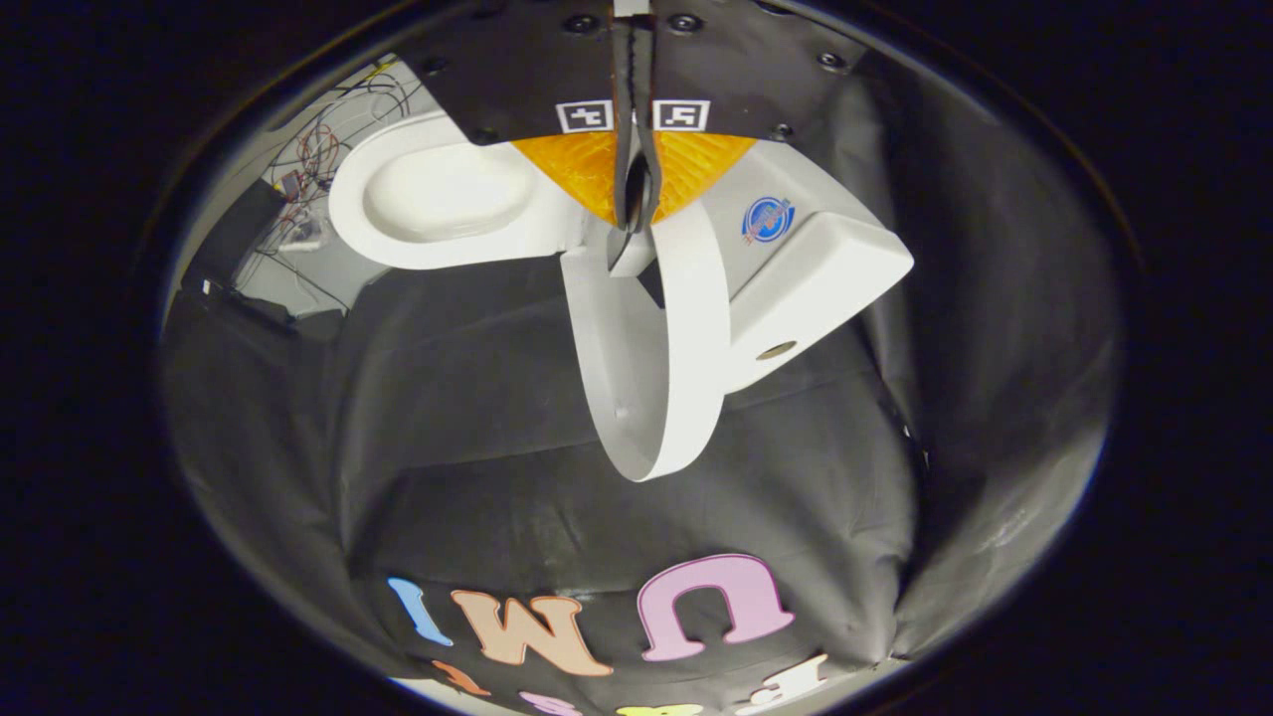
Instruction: Open the toilet lid.
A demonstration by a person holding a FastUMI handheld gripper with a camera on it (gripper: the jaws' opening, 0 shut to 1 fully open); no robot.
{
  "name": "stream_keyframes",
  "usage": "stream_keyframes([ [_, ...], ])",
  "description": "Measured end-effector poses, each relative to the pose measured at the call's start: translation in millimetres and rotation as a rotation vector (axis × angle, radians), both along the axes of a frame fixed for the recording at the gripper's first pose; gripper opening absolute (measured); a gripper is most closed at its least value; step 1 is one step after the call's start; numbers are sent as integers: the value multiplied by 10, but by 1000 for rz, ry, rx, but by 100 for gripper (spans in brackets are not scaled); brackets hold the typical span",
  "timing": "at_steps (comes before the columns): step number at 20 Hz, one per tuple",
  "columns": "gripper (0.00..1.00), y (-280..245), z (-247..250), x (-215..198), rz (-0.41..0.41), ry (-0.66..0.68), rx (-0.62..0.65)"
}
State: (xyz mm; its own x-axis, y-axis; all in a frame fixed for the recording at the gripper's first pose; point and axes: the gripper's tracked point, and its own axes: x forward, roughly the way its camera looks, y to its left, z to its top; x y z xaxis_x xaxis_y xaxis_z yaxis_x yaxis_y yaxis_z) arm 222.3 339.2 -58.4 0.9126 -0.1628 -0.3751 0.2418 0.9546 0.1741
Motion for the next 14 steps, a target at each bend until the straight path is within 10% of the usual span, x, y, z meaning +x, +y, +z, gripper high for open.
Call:
stream_keyframes([
  [14, 4, 380, 34, 191, -19, -20, -107],
])
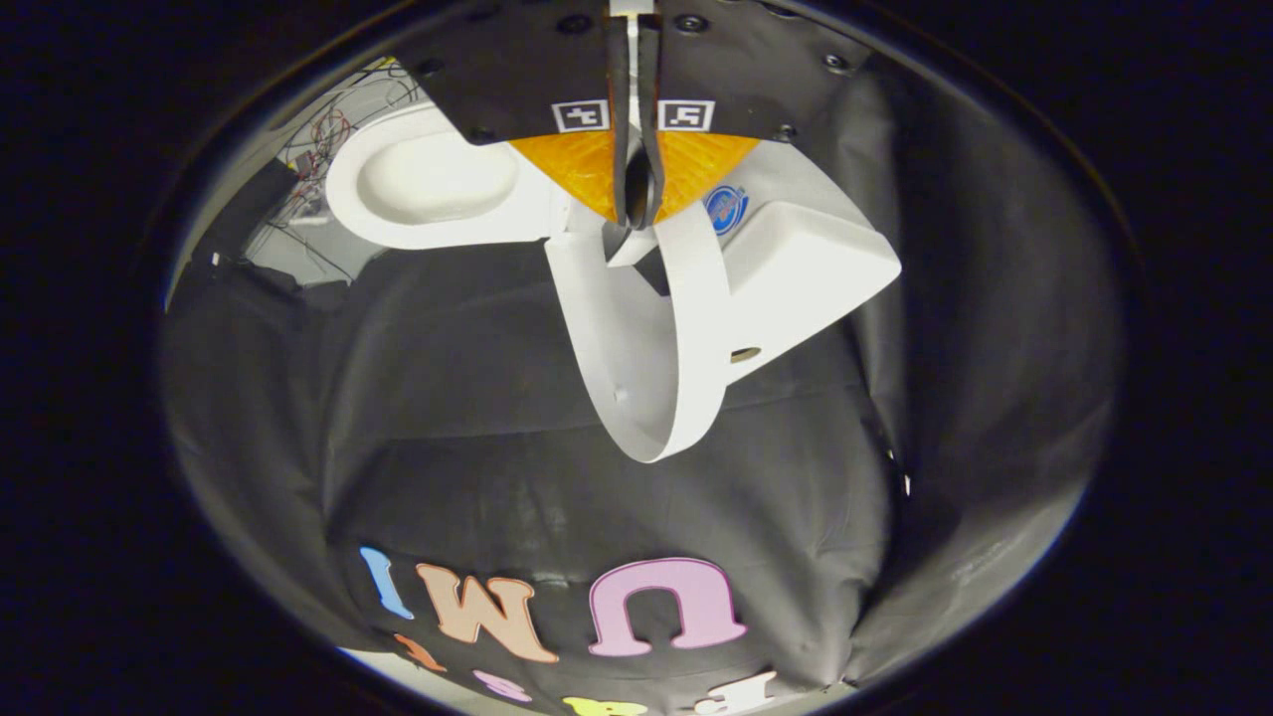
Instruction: Open the toilet lid.
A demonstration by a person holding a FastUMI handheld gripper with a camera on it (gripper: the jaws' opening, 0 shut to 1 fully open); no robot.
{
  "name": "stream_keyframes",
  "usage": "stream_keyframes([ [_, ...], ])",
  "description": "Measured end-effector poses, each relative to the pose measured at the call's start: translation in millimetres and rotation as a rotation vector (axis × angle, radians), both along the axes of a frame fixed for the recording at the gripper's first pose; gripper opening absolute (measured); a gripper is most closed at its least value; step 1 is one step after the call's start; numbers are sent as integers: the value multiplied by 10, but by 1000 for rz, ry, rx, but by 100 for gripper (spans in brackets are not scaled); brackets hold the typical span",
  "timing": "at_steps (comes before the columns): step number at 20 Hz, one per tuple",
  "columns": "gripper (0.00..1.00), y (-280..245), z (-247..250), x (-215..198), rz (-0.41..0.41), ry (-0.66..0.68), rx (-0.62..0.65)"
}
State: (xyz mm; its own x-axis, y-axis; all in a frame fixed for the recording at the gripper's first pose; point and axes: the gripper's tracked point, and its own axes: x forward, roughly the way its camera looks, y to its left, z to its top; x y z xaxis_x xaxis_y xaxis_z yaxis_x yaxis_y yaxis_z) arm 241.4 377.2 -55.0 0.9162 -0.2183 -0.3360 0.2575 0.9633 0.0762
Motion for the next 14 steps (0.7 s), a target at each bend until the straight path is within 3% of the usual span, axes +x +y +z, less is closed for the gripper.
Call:
stream_keyframes([
  [4, 4, 62, -29, 15, 25, 7, -16],
  [5, 12, 43, 3, -1, 35, 6, -31],
  [7, 12, 109, 28, -14, 69, 2, -3],
  [9, 41, 235, 214, -28, 102, -77, 43],
  [13, 99, 198, 411, -129, 117, -123, -7],
  [14, 99, 197, 451, -176, 131, -136, -14],
])
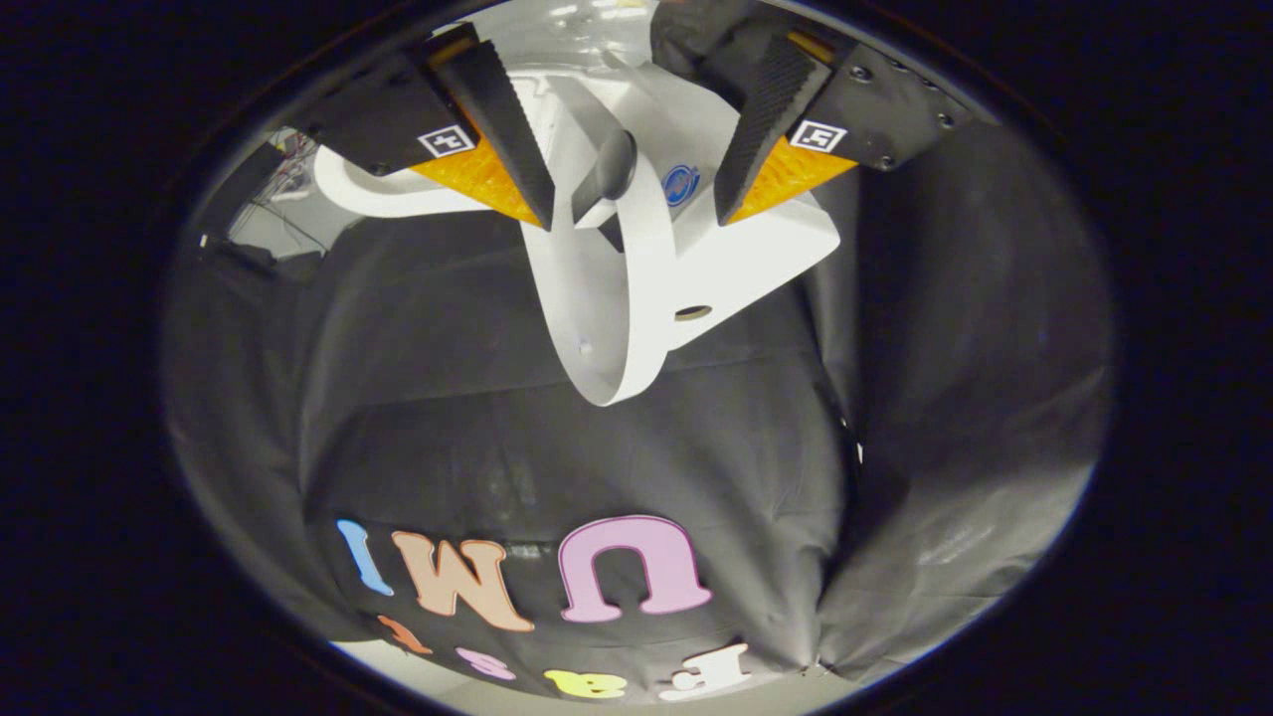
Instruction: Open the toilet lid.
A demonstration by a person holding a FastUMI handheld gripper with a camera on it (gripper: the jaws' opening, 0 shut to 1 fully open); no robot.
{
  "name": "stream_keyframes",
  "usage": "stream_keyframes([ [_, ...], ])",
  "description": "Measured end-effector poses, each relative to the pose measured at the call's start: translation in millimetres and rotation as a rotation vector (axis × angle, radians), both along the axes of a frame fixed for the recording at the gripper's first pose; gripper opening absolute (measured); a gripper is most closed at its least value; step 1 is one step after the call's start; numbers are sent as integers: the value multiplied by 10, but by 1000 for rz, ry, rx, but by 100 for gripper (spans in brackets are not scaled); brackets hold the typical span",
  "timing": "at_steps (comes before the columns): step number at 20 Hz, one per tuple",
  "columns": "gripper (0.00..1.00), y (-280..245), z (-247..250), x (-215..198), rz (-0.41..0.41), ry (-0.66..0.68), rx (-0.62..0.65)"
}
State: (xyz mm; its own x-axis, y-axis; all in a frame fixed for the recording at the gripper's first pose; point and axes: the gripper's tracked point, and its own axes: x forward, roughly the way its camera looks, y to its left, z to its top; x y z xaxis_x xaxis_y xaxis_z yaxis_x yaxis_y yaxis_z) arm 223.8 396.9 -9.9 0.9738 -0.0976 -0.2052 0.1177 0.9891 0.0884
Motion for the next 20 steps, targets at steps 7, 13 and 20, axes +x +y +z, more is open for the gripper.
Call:
stream_keyframes([
  [7, 99, -149, 45, -399, 85, -25, -49],
  [13, 100, -860, 193, -868, 52, -78, -130],
  [20, 100, -1792, 274, -1213, -51, -68, -144],
])
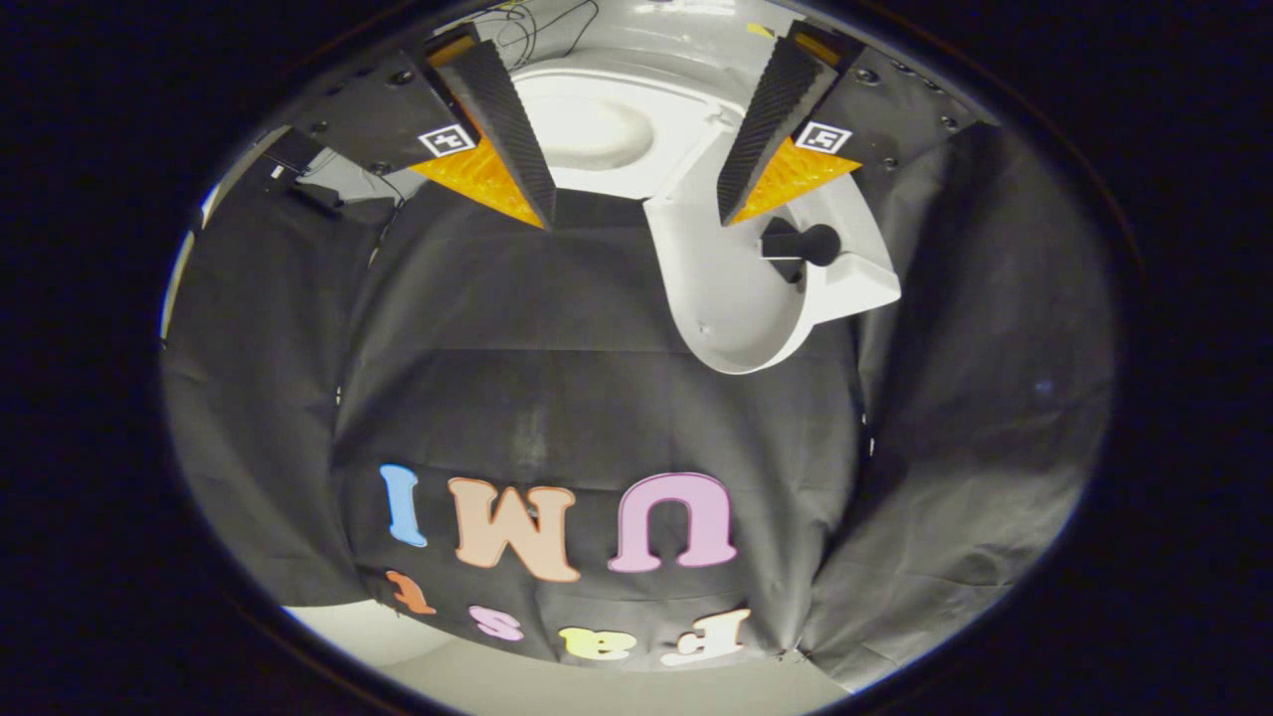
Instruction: Open the toilet lid.
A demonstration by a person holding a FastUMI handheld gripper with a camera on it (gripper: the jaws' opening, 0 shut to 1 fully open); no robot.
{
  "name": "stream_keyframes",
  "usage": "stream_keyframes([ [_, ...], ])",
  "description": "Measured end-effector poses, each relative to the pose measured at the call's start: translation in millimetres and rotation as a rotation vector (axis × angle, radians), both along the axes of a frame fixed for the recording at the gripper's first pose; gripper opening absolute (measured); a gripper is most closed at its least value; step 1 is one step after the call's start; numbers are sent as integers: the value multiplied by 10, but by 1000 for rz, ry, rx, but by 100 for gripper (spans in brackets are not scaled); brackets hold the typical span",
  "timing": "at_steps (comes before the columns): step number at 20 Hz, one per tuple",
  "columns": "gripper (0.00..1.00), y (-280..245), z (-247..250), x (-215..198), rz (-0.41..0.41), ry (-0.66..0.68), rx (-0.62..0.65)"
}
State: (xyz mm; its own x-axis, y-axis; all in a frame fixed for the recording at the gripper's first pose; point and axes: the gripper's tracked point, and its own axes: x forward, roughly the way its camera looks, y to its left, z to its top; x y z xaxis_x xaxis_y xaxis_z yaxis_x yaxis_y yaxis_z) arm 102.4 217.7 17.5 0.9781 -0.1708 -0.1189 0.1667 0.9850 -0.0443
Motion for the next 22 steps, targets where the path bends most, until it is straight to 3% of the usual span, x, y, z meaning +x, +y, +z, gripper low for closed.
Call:
stream_keyframes([
  [5, 100, -332, -7, -129, 42, -58, -16],
  [10, 99, -888, -232, -284, -48, -101, 77],
  [15, 99, -1205, -561, -433, -120, -5, 40],
  [22, 98, -1204, -649, -425, -127, 16, 48],
])
